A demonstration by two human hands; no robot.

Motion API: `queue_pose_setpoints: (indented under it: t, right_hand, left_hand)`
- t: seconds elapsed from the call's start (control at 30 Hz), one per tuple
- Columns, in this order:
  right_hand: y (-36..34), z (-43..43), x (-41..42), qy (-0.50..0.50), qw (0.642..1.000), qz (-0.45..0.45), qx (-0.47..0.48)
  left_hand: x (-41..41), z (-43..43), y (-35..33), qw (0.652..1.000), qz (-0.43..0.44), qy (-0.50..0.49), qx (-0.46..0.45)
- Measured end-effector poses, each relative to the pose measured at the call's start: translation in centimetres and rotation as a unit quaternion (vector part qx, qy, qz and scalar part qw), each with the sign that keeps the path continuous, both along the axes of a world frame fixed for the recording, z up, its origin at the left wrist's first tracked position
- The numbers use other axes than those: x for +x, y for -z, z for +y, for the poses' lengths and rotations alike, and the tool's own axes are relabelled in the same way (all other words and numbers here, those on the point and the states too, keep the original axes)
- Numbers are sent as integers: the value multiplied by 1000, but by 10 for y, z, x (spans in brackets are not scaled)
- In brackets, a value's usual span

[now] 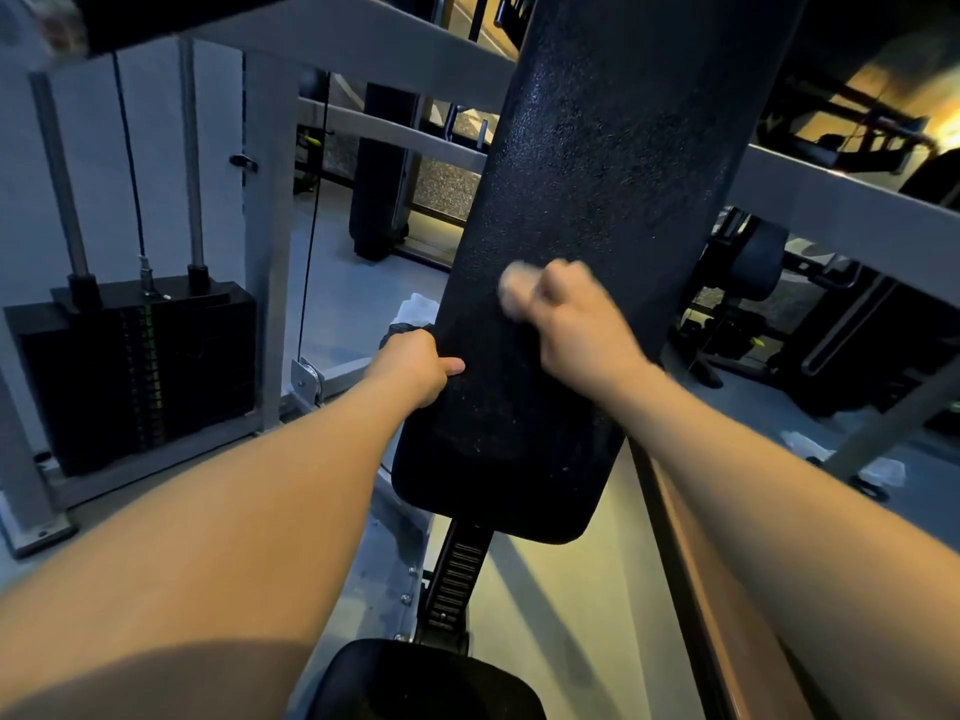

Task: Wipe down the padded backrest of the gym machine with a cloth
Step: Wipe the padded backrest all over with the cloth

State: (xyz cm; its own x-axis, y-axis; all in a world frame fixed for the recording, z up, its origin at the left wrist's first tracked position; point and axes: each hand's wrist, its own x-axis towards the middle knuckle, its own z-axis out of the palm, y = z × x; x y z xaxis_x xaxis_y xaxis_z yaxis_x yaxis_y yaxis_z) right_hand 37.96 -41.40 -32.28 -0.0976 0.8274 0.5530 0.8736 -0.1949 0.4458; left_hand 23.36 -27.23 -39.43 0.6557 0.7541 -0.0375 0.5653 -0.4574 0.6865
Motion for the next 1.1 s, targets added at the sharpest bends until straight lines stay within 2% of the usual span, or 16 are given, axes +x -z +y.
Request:
queue_pose_setpoints:
  t: [0.07, 0.13, 0.23, 0.3, 0.4, 0.43, 0.47, 0.57, 0.63, 0.73, 0.8, 0.87, 0.9, 0.93, 1.03, 1.1]
  right_hand:
    - [-25, 0, 12, 56, 987, 67, 138]
    - [-17, 3, 14, 82, 974, 103, 183]
    - [39, 3, -6, 38, 985, 102, 131]
    - [72, -7, -19, -1, 993, 97, 62]
    - [63, -20, -14, -52, 996, 24, -65]
    - [48, -19, -7, -53, 996, 4, -76]
    - [33, -19, 0, -38, 998, 4, -54]
    - [8, -17, 13, 44, 987, 98, 119]
    - [30, -16, 2, 55, 983, 108, 141]
    - [89, -27, -24, 27, 990, 115, 75]
    - [115, -40, -33, -7, 994, 105, -4]
    - [108, -46, -29, -41, 994, 57, -85]
    - [94, -45, -24, -49, 994, 39, -94]
    - [77, -41, -19, -44, 996, 39, -72]
    - [37, -29, 0, 33, 989, 105, 103]
    - [48, -26, -1, 64, 980, 120, 144]
  left_hand:
    - [-1, 0, 0, 1000, -4, -4, -1]
    - [0, 1, 2, 1000, -5, -6, 1]
    - [0, 1, 5, 1000, -3, -3, 11]
    - [-1, 1, 6, 1000, 1, -4, 15]
    - [-1, -1, 4, 1000, 4, -4, 14]
    - [-1, -2, 3, 1000, 0, -3, 11]
    - [-1, -2, 2, 1000, -7, -2, 6]
    - [-1, -2, 2, 1000, -12, -4, 3]
    - [0, -1, 4, 1000, -13, -4, 3]
    - [0, 0, 6, 1000, -15, -5, 3]
    - [0, -1, 6, 1000, -15, -2, 9]
    - [-1, -2, 5, 1000, -11, -2, 16]
    - [-1, -3, 4, 1000, -9, -3, 18]
    - [-1, -3, 4, 1000, -7, -5, 17]
    - [-2, -3, 2, 1000, -1, -5, 14]
    - [-2, -3, 2, 1000, -4, 2, 14]
